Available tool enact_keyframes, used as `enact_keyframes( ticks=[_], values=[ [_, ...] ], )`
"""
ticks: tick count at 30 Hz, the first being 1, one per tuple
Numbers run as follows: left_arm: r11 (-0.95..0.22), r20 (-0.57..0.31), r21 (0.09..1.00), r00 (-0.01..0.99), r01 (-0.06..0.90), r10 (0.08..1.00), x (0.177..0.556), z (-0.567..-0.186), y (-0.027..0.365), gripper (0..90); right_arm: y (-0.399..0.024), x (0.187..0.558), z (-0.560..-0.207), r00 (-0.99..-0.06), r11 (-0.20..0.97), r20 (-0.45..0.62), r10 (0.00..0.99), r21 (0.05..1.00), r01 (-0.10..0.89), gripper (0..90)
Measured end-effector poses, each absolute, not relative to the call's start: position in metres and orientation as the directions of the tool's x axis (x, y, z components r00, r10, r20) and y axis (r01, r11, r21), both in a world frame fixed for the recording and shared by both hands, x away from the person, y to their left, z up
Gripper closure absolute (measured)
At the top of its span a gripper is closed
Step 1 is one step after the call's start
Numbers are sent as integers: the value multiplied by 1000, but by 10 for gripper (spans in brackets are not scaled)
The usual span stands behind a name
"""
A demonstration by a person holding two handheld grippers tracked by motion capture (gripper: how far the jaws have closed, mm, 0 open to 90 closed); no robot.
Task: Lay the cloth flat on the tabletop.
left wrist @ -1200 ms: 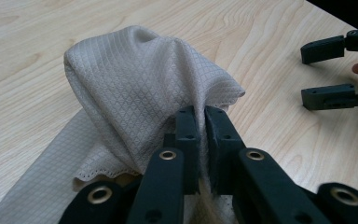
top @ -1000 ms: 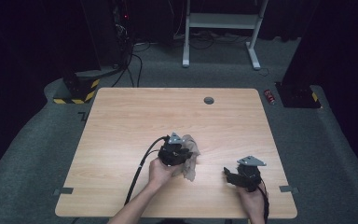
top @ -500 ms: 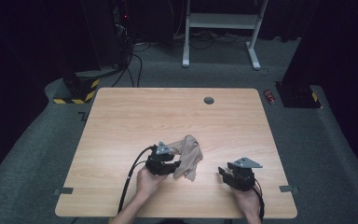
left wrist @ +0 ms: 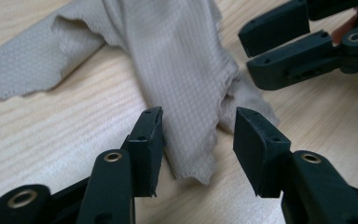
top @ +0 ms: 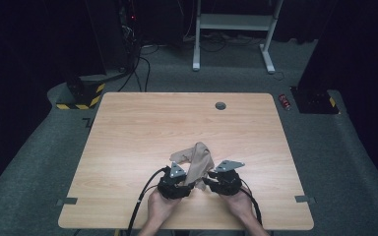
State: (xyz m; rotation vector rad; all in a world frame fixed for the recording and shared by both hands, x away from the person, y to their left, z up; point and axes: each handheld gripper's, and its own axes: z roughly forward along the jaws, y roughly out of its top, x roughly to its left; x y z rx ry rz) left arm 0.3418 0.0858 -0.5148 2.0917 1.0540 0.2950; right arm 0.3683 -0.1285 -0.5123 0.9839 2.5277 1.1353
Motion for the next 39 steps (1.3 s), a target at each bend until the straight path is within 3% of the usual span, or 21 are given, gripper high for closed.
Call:
enact_keyframes(
  ticks=[4, 5, 6, 7, 9, 11, 24, 34, 39],
  values=[
    [-363, -99, 725, 609, 586, 787, 340, -518, 86, 619, -120, 371, -514, -776, 522, 53, 628, 712, 470, 687],
    [-349, -99, 728, 595, 590, 797, 340, -519, 87, 660, -117, 373, -516, -784, 539, 44, 619, 703, 465, 742],
    [-349, -99, 728, 595, 590, 797, 340, -519, 87, 703, -117, 373, -516, -784, 539, 44, 619, 703, 465, 742],
    [-347, -98, 731, 593, 588, 799, 340, -519, 89, 703, -117, 373, -517, -786, 542, 46, 616, 700, 465, 776],
    [-322, -124, 736, 585, 596, 801, 342, -521, 94, 831, -117, 371, -516, -790, 562, 20, 613, 692, 453, 862],
    [-293, -156, 744, 583, 600, 797, 343, -520, 100, 872, -118, 369, -515, -785, 566, 6, 620, 689, 453, 884],
    [-227, -159, 821, 592, 524, 790, 349, -492, 130, 884, -132, 365, -508, -754, 555, -30, 656, 696, 455, 893],
    [-208, -152, 785, 507, 583, 848, 330, -509, 162, 885, -147, 365, -507, -740, 552, -38, 672, 692, 466, 892],
    [-229, -103, 769, 469, 597, 877, 320, -510, 179, 884, -147, 362, -508, -734, 553, -46, 677, 690, 467, 890]
  ],
)
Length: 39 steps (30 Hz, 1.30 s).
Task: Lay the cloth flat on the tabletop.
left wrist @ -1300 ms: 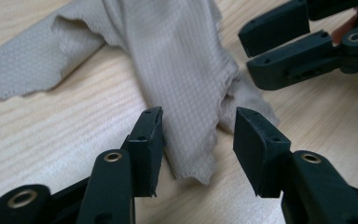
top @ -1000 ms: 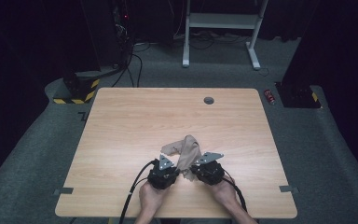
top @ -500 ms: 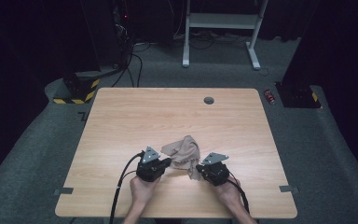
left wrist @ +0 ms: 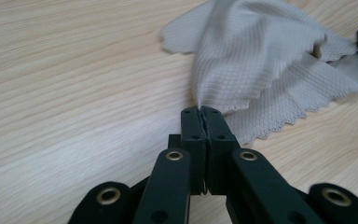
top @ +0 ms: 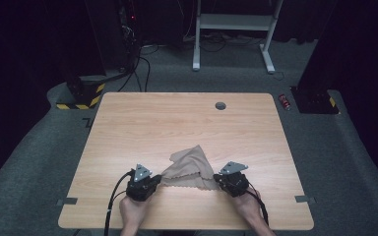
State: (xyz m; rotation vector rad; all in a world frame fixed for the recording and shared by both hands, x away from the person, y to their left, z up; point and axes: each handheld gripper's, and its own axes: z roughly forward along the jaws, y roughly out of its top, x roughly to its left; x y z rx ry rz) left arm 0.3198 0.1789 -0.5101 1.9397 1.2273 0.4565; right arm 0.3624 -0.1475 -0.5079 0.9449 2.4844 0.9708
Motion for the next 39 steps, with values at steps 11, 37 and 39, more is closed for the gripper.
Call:
enact_keyframes(
  ticks=[11, 37, 39],
  values=[
    [-275, -85, 804, 560, 527, 824, 325, -507, 145, 592, -125, 371, -498, -767, 555, -35, 640, 712, 430, 716],
    [-367, -113, 793, 710, 486, 695, 371, -503, 72, 467, -116, 389, -483, -784, 557, -2, 621, 705, 440, 890],
    [-379, -106, 787, 713, 486, 693, 373, -504, 70, 496, -114, 388, -482, -785, 551, 7, 619, 709, 440, 889]
  ],
)
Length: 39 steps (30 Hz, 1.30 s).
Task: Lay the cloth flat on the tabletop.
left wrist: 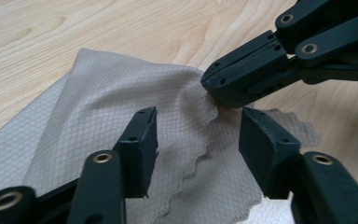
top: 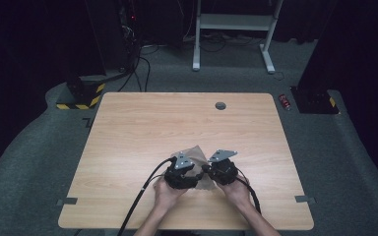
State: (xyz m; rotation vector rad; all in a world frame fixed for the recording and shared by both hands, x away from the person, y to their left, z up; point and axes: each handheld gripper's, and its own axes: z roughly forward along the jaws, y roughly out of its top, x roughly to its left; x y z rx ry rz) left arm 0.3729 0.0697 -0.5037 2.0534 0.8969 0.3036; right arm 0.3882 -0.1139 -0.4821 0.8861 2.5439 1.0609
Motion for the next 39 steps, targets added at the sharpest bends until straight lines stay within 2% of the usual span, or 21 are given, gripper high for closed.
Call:
enact_keyframes(
  ticks=[2, 4, 5, 8, 9, 10, 12, 14, 20, 23, 27, 35, 39],
  values=[
    [-394, -103, 776, 715, 492, 691, 376, -505, 68, 533, -113, 388, -481, -785, 549, 3, 620, 714, 436, 889],
    [-401, -107, 768, 717, 500, 688, 378, -507, 67, 614, -114, 387, -479, -787, 540, 14, 617, 720, 436, 889],
    [-408, -108, 764, 723, 500, 682, 379, -508, 65, 614, -115, 387, -478, -789, 542, 9, 615, 721, 431, 889],
    [-420, -107, 762, 735, 493, 669, 381, -508, 63, 726, -115, 387, -478, -788, 541, 11, 615, 721, 433, 889],
    [-425, -107, 761, 741, 491, 663, 382, -508, 61, 806, -115, 386, -479, -787, 539, 13, 617, 722, 435, 885],
    [-425, -107, 761, 741, 491, 663, 382, -508, 61, 846, -115, 386, -479, -787, 539, 13, 617, 722, 435, 885],
    [-422, -108, 762, 738, 492, 666, 383, -507, 61, 879, -116, 385, -480, -787, 537, 8, 617, 727, 427, 834],
    [-401, -127, 766, 730, 502, 671, 386, -505, 63, 891, -120, 379, -480, -773, 527, -10, 635, 737, 423, 694],
    [-365, -155, 774, 714, 517, 683, 389, -500, 70, 894, -130, 367, -492, -757, 524, -7, 653, 725, 446, 609],
    [-354, -161, 775, 706, 523, 690, 390, -498, 72, 895, -131, 364, -499, -758, 521, 17, 652, 716, 464, 651],
    [-319, -171, 791, 688, 523, 705, 392, -491, 82, 895, -129, 362, -503, -760, 562, -31, 649, 693, 451, 884],
    [-229, -167, 822, 604, 522, 779, 392, -474, 120, 895, -143, 361, -499, -742, 559, -52, 668, 694, 455, 891],
    [-224, -155, 816, 574, 534, 804, 391, -473, 132, 895, -149, 359, -498, -740, 556, -50, 671, 694, 458, 891]
  ],
)
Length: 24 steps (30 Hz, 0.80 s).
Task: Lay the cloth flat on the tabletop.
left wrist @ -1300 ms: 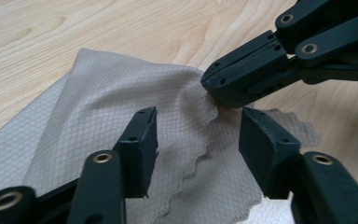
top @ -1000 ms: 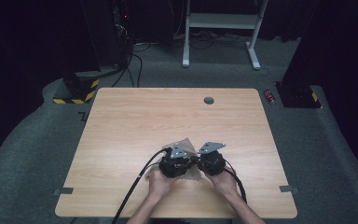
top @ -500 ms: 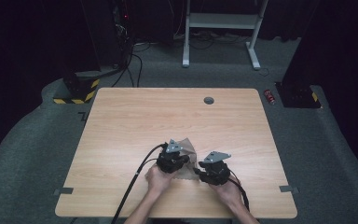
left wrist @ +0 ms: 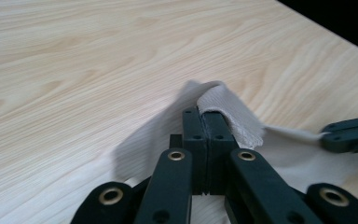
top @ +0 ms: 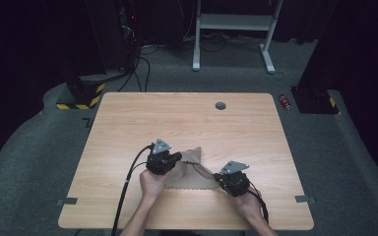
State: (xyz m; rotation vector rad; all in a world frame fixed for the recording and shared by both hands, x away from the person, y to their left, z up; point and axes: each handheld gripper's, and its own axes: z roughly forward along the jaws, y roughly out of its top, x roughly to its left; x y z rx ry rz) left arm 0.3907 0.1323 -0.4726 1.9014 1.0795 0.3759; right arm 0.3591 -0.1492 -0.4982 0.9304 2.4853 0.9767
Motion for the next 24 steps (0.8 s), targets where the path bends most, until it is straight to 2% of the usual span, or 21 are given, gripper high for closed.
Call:
enact_keyframes(
  ticks=[4, 10, 16, 20, 21, 23, 24],
  values=[
    [-238, -131, 793, 539, 561, 832, 390, -478, 144, 895, -152, 355, -501, -742, 569, -59, 668, 684, 458, 891],
    [-152, -173, 772, 434, 617, 884, 396, -487, 177, 896, -161, 357, -506, -724, 566, -61, 687, 670, 480, 891],
    [-134, -168, 736, 370, 664, 914, 400, -496, 194, 896, -167, 359, -507, -707, 556, -57, 705, 664, 501, 891],
    [-151, -150, 716, 362, 681, 920, 400, -500, 194, 889, -167, 359, -507, -706, 551, -44, 707, 660, 511, 881],
    [-152, -156, 716, 368, 681, 917, 400, -499, 194, 867, -166, 359, -506, -710, 549, -41, 703, 666, 505, 844],
    [-161, -163, 731, 399, 663, 902, 397, -496, 193, 765, -162, 358, -503, -724, 544, -33, 689, 684, 487, 756],
    [-166, -157, 747, 414, 644, 897, 394, -492, 191, 716, -160, 358, -501, -731, 544, -33, 682, 690, 477, 744]
  ],
)
